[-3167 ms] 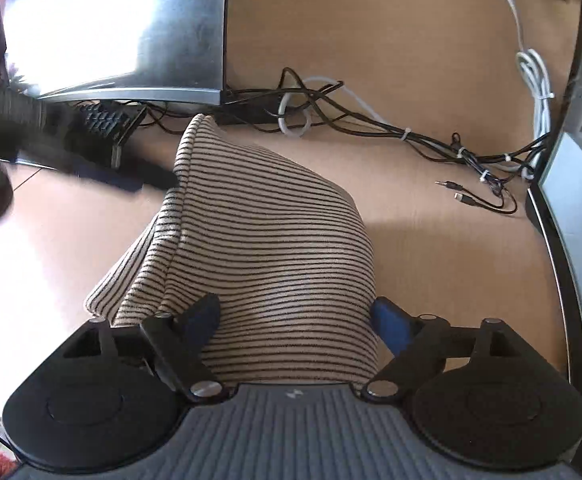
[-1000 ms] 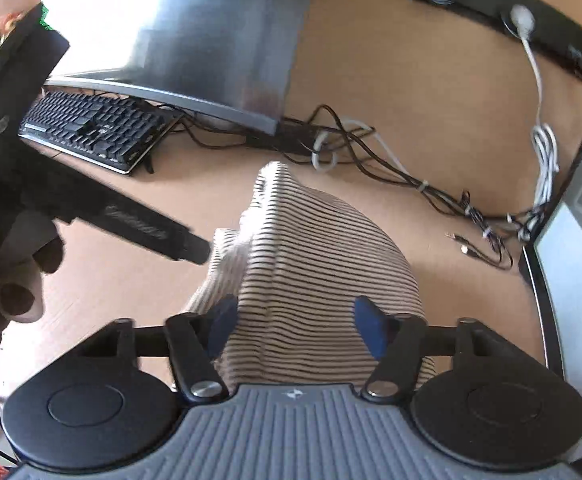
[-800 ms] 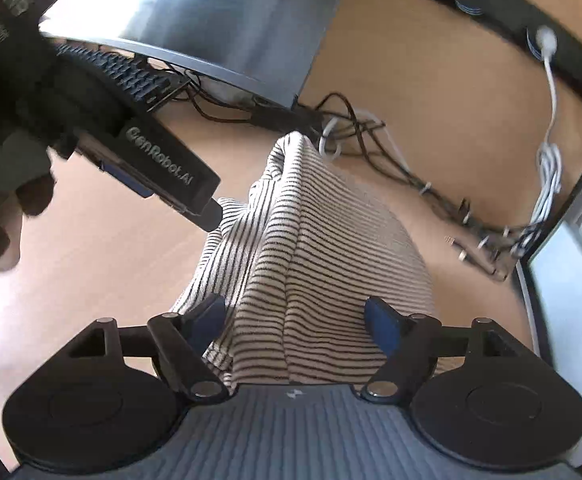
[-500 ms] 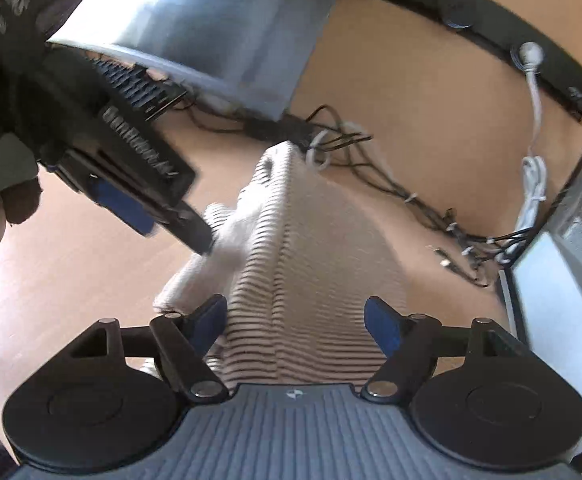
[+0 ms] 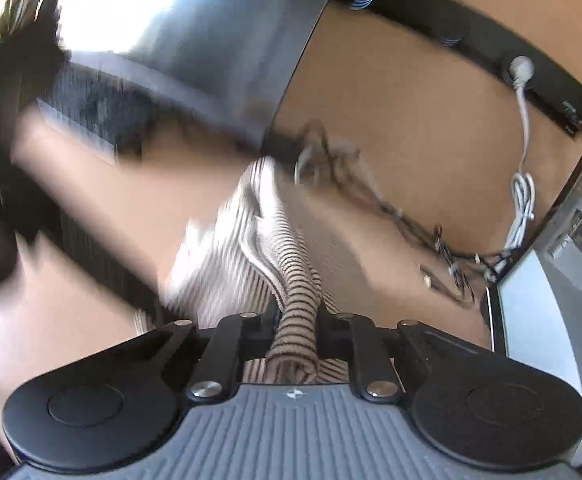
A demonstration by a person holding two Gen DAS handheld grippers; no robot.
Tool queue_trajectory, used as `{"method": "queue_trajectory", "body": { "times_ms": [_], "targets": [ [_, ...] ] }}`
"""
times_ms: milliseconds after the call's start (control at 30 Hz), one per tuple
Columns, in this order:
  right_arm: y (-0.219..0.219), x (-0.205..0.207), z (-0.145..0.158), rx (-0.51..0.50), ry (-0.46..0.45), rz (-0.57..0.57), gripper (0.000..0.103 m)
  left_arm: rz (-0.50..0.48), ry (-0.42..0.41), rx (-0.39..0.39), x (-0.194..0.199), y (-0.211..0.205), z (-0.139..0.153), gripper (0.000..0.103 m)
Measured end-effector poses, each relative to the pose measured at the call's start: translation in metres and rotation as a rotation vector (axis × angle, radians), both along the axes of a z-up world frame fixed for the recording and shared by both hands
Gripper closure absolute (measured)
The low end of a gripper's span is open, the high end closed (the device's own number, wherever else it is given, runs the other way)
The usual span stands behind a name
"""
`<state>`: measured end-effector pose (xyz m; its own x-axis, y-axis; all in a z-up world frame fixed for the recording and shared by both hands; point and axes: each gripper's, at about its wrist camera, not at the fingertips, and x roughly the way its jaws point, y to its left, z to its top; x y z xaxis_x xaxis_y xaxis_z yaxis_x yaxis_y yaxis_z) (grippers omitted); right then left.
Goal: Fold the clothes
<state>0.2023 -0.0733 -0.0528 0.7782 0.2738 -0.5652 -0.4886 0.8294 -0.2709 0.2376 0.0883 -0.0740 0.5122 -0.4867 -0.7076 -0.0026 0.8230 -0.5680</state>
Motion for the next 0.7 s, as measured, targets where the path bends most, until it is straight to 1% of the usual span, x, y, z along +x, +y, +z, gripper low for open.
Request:
{"method": "queue_trajectory", "body": {
  "times_ms": [33,100,133,200,267,300,333,367,400,433,467,500,533,567,600,667,700],
  "targets": [
    [-0.001,0.004,0.008,0.062,0.040,0.015,0.089,-0.001,0.005,-0.012,0.000,-0.001,-0.002,0.069],
    [-0.001,0.011,0.023,0.183,0.120,0.043,0.089,-0.004,0.012,-0.036,-0.001,-0.003,-0.008,0.069],
    [0.002,0.010,0.021,0.211,0.156,0.048,0.089,-0.009,0.007,-0.048,-0.001,-0.003,-0.011,0.069],
    [0.009,0.013,0.006,0.230,0.209,0.046,0.089,-0.012,0.001,-0.081,-0.002,-0.001,-0.016,0.068],
    [0.007,0.019,-0.010,0.263,0.277,0.019,0.089,-0.020,0.004,-0.105,-0.004,0.004,-0.017,0.067],
    [0.006,0.019,-0.014,0.266,0.293,0.017,0.089,-0.028,0.006,-0.111,-0.008,0.008,-0.016,0.065],
    [0.006,0.018,-0.018,0.247,0.288,0.027,0.088,-0.035,0.009,-0.117,-0.011,0.012,-0.015,0.063],
    [0.010,0.017,-0.021,0.196,0.258,0.052,0.087,-0.039,0.010,-0.120,-0.015,0.016,-0.015,0.060],
    [0.015,0.016,-0.024,0.144,0.228,0.078,0.083,-0.032,0.007,-0.114,-0.020,0.022,-0.013,0.058],
    [0.023,0.011,-0.026,0.085,0.193,0.114,0.079,-0.019,0.004,-0.111,-0.025,0.029,-0.011,0.053],
    [0.031,0.005,-0.029,0.029,0.160,0.147,0.068,0.008,0.003,-0.115,-0.028,0.039,-0.008,0.052],
    [0.039,-0.004,-0.033,-0.007,0.142,0.163,0.060,0.038,0.002,-0.118,-0.031,0.049,-0.006,0.051],
    [0.048,-0.012,-0.037,-0.042,0.124,0.179,0.054,0.075,0.002,-0.117,-0.033,0.059,-0.004,0.050],
    [0.057,-0.021,-0.042,-0.078,0.106,0.195,0.039,0.109,0.001,-0.112,-0.035,0.068,-0.001,0.048],
    [0.065,-0.029,-0.046,-0.116,0.084,0.209,0.034,0.139,-0.003,-0.096,-0.035,0.076,0.002,0.047],
    [0.080,-0.041,-0.062,-0.232,-0.010,0.211,0.034,0.186,-0.013,-0.056,-0.035,0.087,0.009,0.044],
    [0.082,-0.044,-0.068,-0.273,-0.049,0.212,0.036,0.197,-0.016,-0.039,-0.033,0.090,0.012,0.044]
  ]
}}
